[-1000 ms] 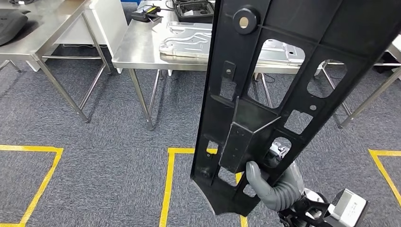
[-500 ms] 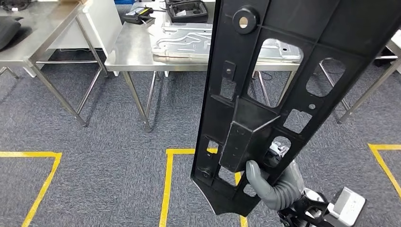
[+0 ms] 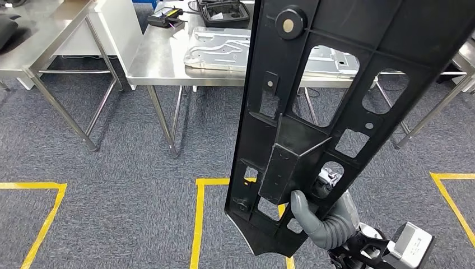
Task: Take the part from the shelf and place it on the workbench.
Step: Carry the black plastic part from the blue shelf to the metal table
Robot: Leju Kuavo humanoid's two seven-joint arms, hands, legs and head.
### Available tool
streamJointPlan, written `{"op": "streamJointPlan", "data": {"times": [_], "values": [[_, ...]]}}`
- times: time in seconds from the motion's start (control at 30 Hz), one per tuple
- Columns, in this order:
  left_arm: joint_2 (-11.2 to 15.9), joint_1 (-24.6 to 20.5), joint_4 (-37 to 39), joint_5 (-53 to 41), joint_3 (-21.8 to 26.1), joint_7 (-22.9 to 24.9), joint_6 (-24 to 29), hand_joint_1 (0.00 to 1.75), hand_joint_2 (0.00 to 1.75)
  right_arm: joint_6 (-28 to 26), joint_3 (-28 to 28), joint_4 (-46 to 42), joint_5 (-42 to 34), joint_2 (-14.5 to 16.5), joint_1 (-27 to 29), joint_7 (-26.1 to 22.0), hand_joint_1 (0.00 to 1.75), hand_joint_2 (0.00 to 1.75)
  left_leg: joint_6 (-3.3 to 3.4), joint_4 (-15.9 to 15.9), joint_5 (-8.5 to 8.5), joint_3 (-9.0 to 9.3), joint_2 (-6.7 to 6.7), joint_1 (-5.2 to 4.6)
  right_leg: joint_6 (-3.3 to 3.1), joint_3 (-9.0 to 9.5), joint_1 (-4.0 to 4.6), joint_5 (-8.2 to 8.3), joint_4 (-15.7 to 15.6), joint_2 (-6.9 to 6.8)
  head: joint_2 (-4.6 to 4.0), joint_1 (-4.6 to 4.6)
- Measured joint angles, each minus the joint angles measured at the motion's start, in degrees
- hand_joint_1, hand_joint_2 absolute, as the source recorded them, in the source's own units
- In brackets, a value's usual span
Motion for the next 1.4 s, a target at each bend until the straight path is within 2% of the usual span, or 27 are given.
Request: {"op": "streamJointPlan", "data": {"times": [0.07,0.1,0.13,0.17,0.23,0.27,0.33,0.43,0.47,0.5,0.57,0.6,0.63,0.67,0.7,0.77,0.8,0.83,0.97,1.03,1.1,1.13,1.17,1.23,1.3,1.33,1.4], "values": [[0.0,0.0,0.0,0.0,0.0,0.0,0.0,0.00,1.75,0.0,0.0,0.0,0.0,0.0,0.0,0.0,1.75,1.75,0.46,0.0,-0.32,0.24,0.04,-0.24,-0.02,-4.93,0.12,-2.94,8.5,-0.07,0.00,0.01],[0.0,0.0,0.0,0.0,0.0,0.0,0.0,0.00,1.75,0.0,0.0,0.0,0.0,0.0,0.0,0.0,1.75,1.75,0.61,0.0,-0.49,0.39,0.04,-0.39,-0.08,-6.98,0.16,-3.37,11.4,-0.07,0.00,0.00],[0.0,0.1,0.0,0.0,0.0,0.0,0.0,0.00,1.75,0.0,0.0,0.0,0.0,0.0,0.1,0.0,1.75,1.75,0.71,0.0,-0.71,0.64,0.04,-0.56,-0.19,-8.02,0.18,-2.66,12.2,-0.07,0.00,0.00],[0.0,0.1,0.0,0.0,0.0,0.0,0.0,0.00,1.75,0.0,0.0,0.0,0.0,0.0,0.1,0.0,1.75,1.75,0.75,0.0,-0.95,0.99,0.01,-0.69,-0.37,-7.77,0.22,-0.84,10.5,-0.08,0.00,0.00],[-0.1,0.2,0.0,0.0,0.0,0.0,0.0,0.00,1.75,0.0,0.0,0.0,0.0,0.0,0.1,0.0,1.75,1.75,0.64,0.0,-1.52,1.86,-0.05,-0.87,-1.04,-4.62,0.52,3.84,2.5,-0.24,0.00,-0.02],[-0.1,0.2,0.0,0.0,0.0,0.0,0.0,0.00,1.75,0.0,0.0,0.0,0.0,0.0,0.1,0.0,1.75,1.75,0.43,0.0,-1.85,2.13,-0.07,-1.00,-1.38,-3.05,0.79,5.28,-1.2,-0.39,0.00,-0.02],[-0.2,0.2,0.0,0.0,0.0,0.0,0.0,0.00,1.75,0.0,0.0,0.0,0.0,0.0,0.0,0.0,1.75,1.75,-0.12,0.0,-2.41,2.28,-0.05,-1.09,-1.92,-1.62,1.25,5.85,-4.4,-0.58,0.00,-0.06],[-0.1,0.1,0.0,0.0,0.0,0.0,0.0,0.00,1.75,0.0,0.0,0.0,0.0,0.0,0.0,0.0,1.75,1.75,-1.11,0.3,-3.21,2.50,0.06,-1.03,-2.53,-1.16,1.16,5.63,-4.9,-0.38,0.00,-0.07],[-0.1,0.0,0.0,0.0,0.0,0.0,0.0,0.00,1.75,0.0,0.0,0.0,0.0,0.0,0.0,0.0,1.75,1.75,-1.52,1.7,-3.97,2.03,0.05,-0.99,-2.80,-0.82,0.99,5.54,-5.1,-0.40,0.00,-0.21],[0.0,0.0,0.0,0.0,0.0,0.0,0.0,0.00,1.75,0.0,0.0,-0.1,0.1,0.0,0.0,0.0,1.75,1.75,-1.94,4.4,-5.22,0.75,0.02,-0.85,-3.04,-0.47,0.80,5.44,-5.2,-0.44,0.00,-0.33],[0.0,0.0,0.0,0.0,0.0,0.0,0.0,0.00,1.75,0.0,0.0,-0.1,0.0,0.0,-0.1,0.0,1.75,1.75,-2.65,12.9,-8.17,-4.14,-0.01,-0.38,-3.38,-0.16,0.70,5.07,-5.2,-0.45,0.00,-0.57],[0.0,-0.1,0.0,0.1,0.0,0.0,0.0,0.00,1.75,0.0,0.0,-0.1,0.0,0.0,0.0,0.0,1.75,1.75,-2.89,16.5,-8.91,-6.50,-0.01,-0.19,-3.41,-0.02,0.70,4.88,-5.2,-0.40,0.00,-0.55],[0.0,-0.1,0.0,0.1,0.0,-0.1,0.0,0.00,1.75,0.0,0.0,-0.1,0.0,0.0,0.0,0.0,1.75,1.75,-3.07,18.0,-8.58,-7.92,0.00,-0.05,-3.37,0.22,0.67,4.65,-5.2,-0.34,0.00,-0.55],[0.0,-0.2,0.0,0.1,0.0,-0.1,-0.1,0.00,1.75,0.0,0.0,-0.1,0.1,0.0,0.0,0.0,1.75,1.75,-3.20,17.0,-7.03,-8.01,0.00,0.05,-3.26,0.62,0.63,4.35,-5.2,-0.26,0.00,-0.55],[0.0,-0.2,0.0,0.1,0.0,-0.1,-0.1,0.00,1.75,0.0,0.0,-0.1,0.1,0.0,0.0,0.0,1.75,1.75,-3.25,13.8,-4.66,-6.93,0.00,0.15,-3.11,1.15,0.58,3.99,-5.2,-0.17,0.00,-0.55],[0.0,-0.1,0.0,0.0,0.0,0.0,-0.2,0.00,1.75,0.0,0.0,-0.1,0.2,0.0,0.0,0.0,1.75,1.75,-3.05,5.4,-0.32,-3.60,-0.03,0.19,-2.58,2.08,0.63,3.12,-5.2,0.02,-0.01,-0.58],[0.0,-0.1,0.0,0.0,0.0,0.0,-0.2,0.00,1.75,0.0,0.0,-0.1,0.2,0.0,0.0,0.0,1.75,1.75,-2.71,2.6,0.59,-2.43,-0.08,0.16,-2.28,2.33,0.74,2.75,-5.1,0.12,-0.01,-0.55],[0.0,-0.1,0.0,0.0,0.0,0.0,-0.2,0.00,1.75,0.0,0.0,-0.1,0.2,0.1,0.0,0.0,1.75,1.75,-2.30,1.3,0.71,-1.83,-0.13,0.07,-1.98,2.40,0.86,2.46,-5.1,0.19,-0.01,-0.54],[0.0,0.0,0.0,0.0,0.0,-0.1,-0.3,0.00,1.75,0.0,0.0,-0.1,0.2,0.0,-0.1,0.0,1.75,1.75,-0.57,0.7,0.12,-1.03,-0.13,-0.08,-0.91,2.13,0.60,1.16,-3.8,0.13,-0.01,-0.46],[0.0,0.0,0.0,0.0,0.0,-0.1,-0.3,0.00,1.75,0.0,0.0,-0.2,0.2,0.0,-0.2,0.1,1.75,1.75,0.13,0.5,-0.25,-0.40,0.17,0.02,-0.63,-0.85,0.49,-1.44,2.4,-0.04,0.00,-0.39],[0.0,0.0,0.0,0.0,0.0,-0.1,-0.4,0.00,1.75,0.0,0.0,-0.2,0.0,0.0,-0.1,0.2,1.75,1.75,0.43,0.5,-0.85,0.14,0.60,-0.05,-0.49,-5.88,0.50,-3.90,10.5,-0.06,0.00,-0.37],[0.0,0.1,0.0,0.0,0.0,-0.1,-0.4,0.00,1.75,0.1,0.0,-0.2,-0.1,0.0,-0.1,0.2,1.75,1.75,0.42,0.5,-1.20,0.50,0.84,-0.08,-0.46,-7.68,0.50,-3.80,12.6,-0.09,0.00,-0.37],[-0.1,0.1,0.0,0.0,0.0,-0.1,-0.4,0.00,1.75,0.1,0.0,-0.2,-0.2,0.0,-0.1,0.3,1.75,1.75,0.37,0.5,-1.60,0.98,1.12,-0.09,-0.47,-8.34,0.49,-2.44,12.3,-0.20,0.00,-0.37],[-0.1,0.2,0.0,0.0,0.0,-0.1,-0.4,0.00,1.75,0.1,0.0,-0.2,-0.2,0.0,-0.1,0.3,1.75,1.75,0.11,0.5,-2.55,2.25,1.73,-0.09,-0.64,-6.29,0.53,2.79,5.5,-1.30,0.00,-0.37],[-0.1,0.2,0.0,0.0,0.0,-0.1,-0.4,0.00,1.75,0.1,0.0,-0.2,-0.2,0.0,-0.2,0.3,1.75,1.75,-0.48,0.5,-3.61,3.25,2.36,-0.38,-1.04,-3.44,0.99,5.95,-1.5,-3.13,0.00,-0.39],[-0.2,0.3,0.0,0.0,0.0,-0.1,-0.4,0.00,1.75,0.1,0.0,-0.2,-0.2,0.0,-0.2,0.3,1.75,1.75,-0.83,0.5,-4.06,3.55,2.68,-0.51,-1.34,-2.75,1.19,6.25,-3.1,-3.59,0.00,-0.42],[-0.1,0.3,0.0,0.0,0.0,-0.1,-0.4,0.00,1.75,0.2,0.0,-0.2,-0.2,0.0,-0.2,0.4,1.75,1.75,-1.52,0.2,-4.71,3.98,3.43,-0.61,-2.02,-2.55,1.35,5.73,-3.5,-2.87,0.00,-0.46]]}}
